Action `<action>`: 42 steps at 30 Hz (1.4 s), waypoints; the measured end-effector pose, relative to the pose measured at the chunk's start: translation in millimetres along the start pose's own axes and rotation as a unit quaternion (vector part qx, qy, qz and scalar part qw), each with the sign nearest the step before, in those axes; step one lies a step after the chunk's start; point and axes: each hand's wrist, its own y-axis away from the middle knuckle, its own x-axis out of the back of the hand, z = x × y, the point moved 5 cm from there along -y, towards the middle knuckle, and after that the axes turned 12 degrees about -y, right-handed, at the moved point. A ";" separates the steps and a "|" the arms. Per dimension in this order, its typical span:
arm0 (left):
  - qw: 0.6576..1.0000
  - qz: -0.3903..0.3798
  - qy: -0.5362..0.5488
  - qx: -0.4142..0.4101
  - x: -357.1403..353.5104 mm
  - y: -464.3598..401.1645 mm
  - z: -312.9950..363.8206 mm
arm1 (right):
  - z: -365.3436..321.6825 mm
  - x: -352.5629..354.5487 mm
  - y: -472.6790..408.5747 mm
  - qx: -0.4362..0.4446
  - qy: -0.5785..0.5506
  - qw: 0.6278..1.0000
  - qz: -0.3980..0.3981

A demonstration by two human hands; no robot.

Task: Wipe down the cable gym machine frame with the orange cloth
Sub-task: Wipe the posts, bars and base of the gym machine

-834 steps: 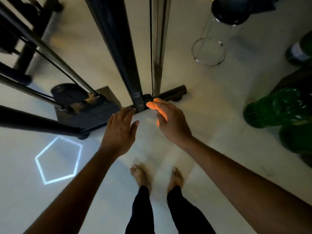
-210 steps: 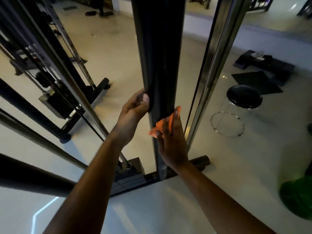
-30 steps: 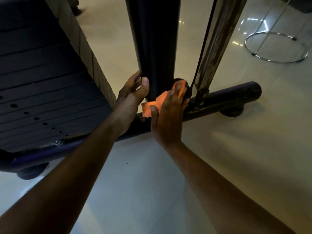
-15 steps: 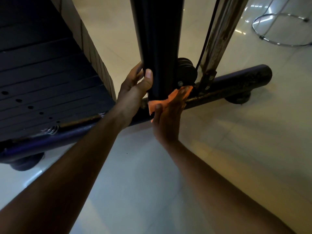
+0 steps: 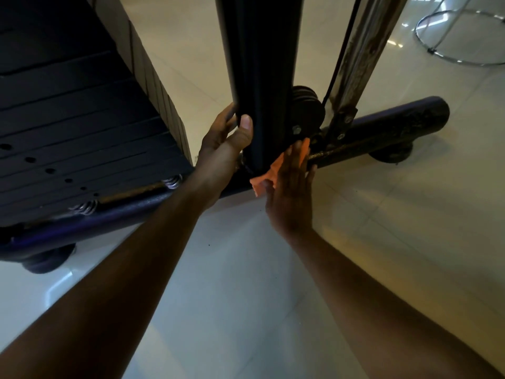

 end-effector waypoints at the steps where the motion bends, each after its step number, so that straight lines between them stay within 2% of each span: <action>1: 1.000 0.000 -0.002 -0.001 0.2 -0.5 -1.0 | 6.9 2.7 1.0 0.024 0.027 0.999 -0.019; 3: 1.000 -0.002 -0.002 -0.003 0.2 -2.2 -2.1 | 6.4 5.7 0.7 0.036 0.023 0.999 -0.016; 6: 1.000 -0.018 -0.009 -0.018 -2.0 -4.5 -6.4 | -10.6 2.0 -2.5 -0.060 -0.076 0.995 0.040; 8: 0.999 -0.034 -0.022 -0.025 -6.7 -4.1 -11.4 | -16.6 -1.8 -1.9 -0.092 -0.095 0.990 0.056; 13: 0.999 -0.030 -0.010 -0.030 -15.7 0.7 -12.1 | 12.2 14.2 2.9 0.005 -0.028 0.999 0.016; 16: 0.999 -0.028 -0.006 -0.038 -21.1 4.9 -14.3 | 9.0 19.2 4.1 0.001 -0.033 0.999 0.000; 18: 0.998 -0.031 -0.009 -0.051 -24.9 9.0 -16.7 | -8.4 11.8 0.5 -0.065 -0.105 0.992 0.036; 20: 0.998 -0.026 -0.013 -0.059 -27.0 10.0 -19.7 | -20.4 3.4 -7.2 -0.175 -0.188 0.963 0.085; 21: 0.998 -0.025 -0.012 -0.063 -27.6 9.7 -20.1 | -22.4 1.0 -10.4 -0.198 -0.202 0.954 0.095; 22: 0.998 -0.024 -0.013 -0.063 -28.7 9.9 -21.1 | -21.4 2.0 -9.5 -0.187 -0.192 0.959 0.090; 24: 0.998 -0.017 -0.009 -0.063 -29.6 9.3 -22.2 | -12.4 10.2 -1.8 -0.080 -0.100 0.990 0.052; 26: 0.999 0.000 -0.009 -0.054 -31.2 11.1 -24.0 | 5.9 20.9 4.8 -0.007 -0.033 0.999 -0.002; 28: 0.998 0.033 -0.008 -0.052 -35.4 16.3 -24.4 | 16.1 32.5 6.3 -0.006 -0.004 0.999 -0.046; 31: 0.995 0.094 0.004 -0.034 -50.6 33.6 -28.6 | 18.8 52.0 3.0 0.006 -0.015 0.998 -0.065; 33: 0.993 0.109 -0.018 -0.036 -59.5 41.2 -35.5 | 17.6 64.7 -2.5 -0.007 -0.051 0.998 -0.041; 35: 0.990 0.123 -0.056 -0.045 -62.0 40.2 -41.5 | 16.1 71.6 -8.3 -0.080 -0.099 0.992 0.018; 37: 0.984 0.148 -0.086 -0.045 -62.3 36.0 -44.0 | 8.9 61.3 -11.9 -0.127 -0.125 0.984 0.023; 40: 0.979 0.172 -0.091 -0.062 -66.1 33.6 -44.3 | -1.2 37.7 -7.5 -0.022 -0.052 0.997 -0.052; 42: 0.978 0.178 -0.095 -0.054 -67.3 32.6 -46.4 | 18.1 41.7 -10.9 -0.005 0.020 0.997 -0.077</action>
